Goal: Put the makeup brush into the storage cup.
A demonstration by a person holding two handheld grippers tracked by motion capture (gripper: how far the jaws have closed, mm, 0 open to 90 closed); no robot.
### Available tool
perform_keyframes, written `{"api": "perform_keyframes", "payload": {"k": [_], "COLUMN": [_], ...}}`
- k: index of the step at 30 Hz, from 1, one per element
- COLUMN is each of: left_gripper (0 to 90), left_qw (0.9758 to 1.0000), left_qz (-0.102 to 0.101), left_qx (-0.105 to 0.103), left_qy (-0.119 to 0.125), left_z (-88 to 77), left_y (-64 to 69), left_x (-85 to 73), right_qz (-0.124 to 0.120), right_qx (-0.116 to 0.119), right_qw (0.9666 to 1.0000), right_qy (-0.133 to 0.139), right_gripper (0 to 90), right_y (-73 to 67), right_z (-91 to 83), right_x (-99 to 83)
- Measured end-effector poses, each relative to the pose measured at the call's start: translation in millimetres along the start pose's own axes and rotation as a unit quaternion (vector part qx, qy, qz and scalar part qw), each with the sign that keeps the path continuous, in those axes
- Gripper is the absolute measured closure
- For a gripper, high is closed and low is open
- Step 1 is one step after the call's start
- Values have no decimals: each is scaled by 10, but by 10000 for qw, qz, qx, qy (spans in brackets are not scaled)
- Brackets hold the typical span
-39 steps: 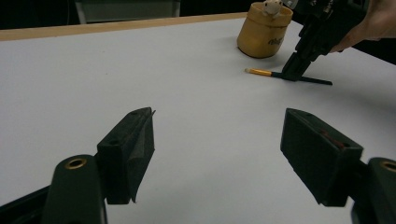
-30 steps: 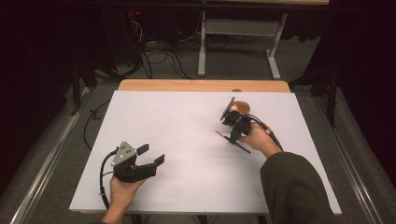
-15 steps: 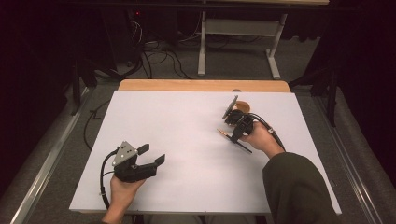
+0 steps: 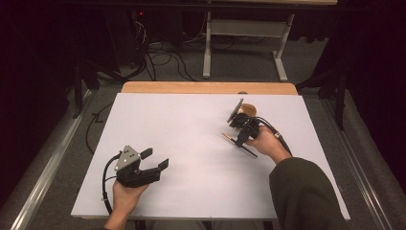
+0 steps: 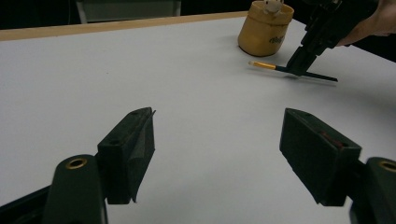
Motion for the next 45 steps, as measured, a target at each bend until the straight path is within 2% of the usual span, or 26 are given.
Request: {"api": "perform_keyframes", "payload": {"k": [5, 6, 7, 10, 12, 21, 25, 26, 29, 30, 36, 38, 45], "left_gripper": [269, 269, 269, 269, 269, 269, 269, 269, 270, 270, 270, 270, 270], "left_qw": [10000, 10000, 10000, 10000, 10000, 10000, 10000, 10000, 10000, 10000, 10000, 10000, 10000], "left_qz": [-13, -12, -4, -6, -10, -11, -9, 6, -22, -31, -23, -8, -3], "left_qx": [-5, -3, -5, -10, -8, -14, -23, -24, -22, -18, -24, -19, -18], "left_qy": [-4, -13, -12, -10, -8, -11, -21, -25, -8, -8, -14, -18, -38], "left_z": [1, 2, 0, -5, -7, 2, 3, 0, -7, -5, 5, 2, 7], "left_y": [-1, -2, 0, -3, -6, 2, 4, 6, 0, -6, 0, 2, 6], "left_x": [-1, -3, -4, -3, -4, -3, -7, -8, -6, -2, -4, -5, -9], "right_qz": [-52, -131, -40, -51, -157, -250, -233, -163, -212, -138, -192, -90, -168], "right_qx": [-5, -11, -6, -2, 0, 19, 35, 54, 55, 76, 114, 110, 130], "right_qw": [10000, 9999, 10000, 9999, 9997, 9991, 9989, 9990, 9988, 9987, 9979, 9978, 9966], "right_qy": [52, 84, 63, 149, 207, 350, 408, 401, 427, 480, 613, 650, 793], "right_gripper": [852, 852, 852, 852, 852, 852, 852, 851, 851, 852, 851, 851, 851], "right_y": [-20, -10, -24, -21, -36, -81, -71, -78, -71, -78, -63, -76, -108], "right_z": [-10, -14, -30, -58, -89, -122, -131, -133, -138, -159, -194, -216, -282], "right_x": [-27, -27, -39, -48, -45, -28, -43, -55, -81, -82, -80, -92, -117]}}
Point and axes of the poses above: each handheld gripper's, and its own axes: z roughly forward along the jaws, x roughly out of its top, y roughly to its right, the point moved 7 cm from there along z, roughly forward along the jaws, and after that the axes turned 4 degrees about -z, right-handed, at the moved point
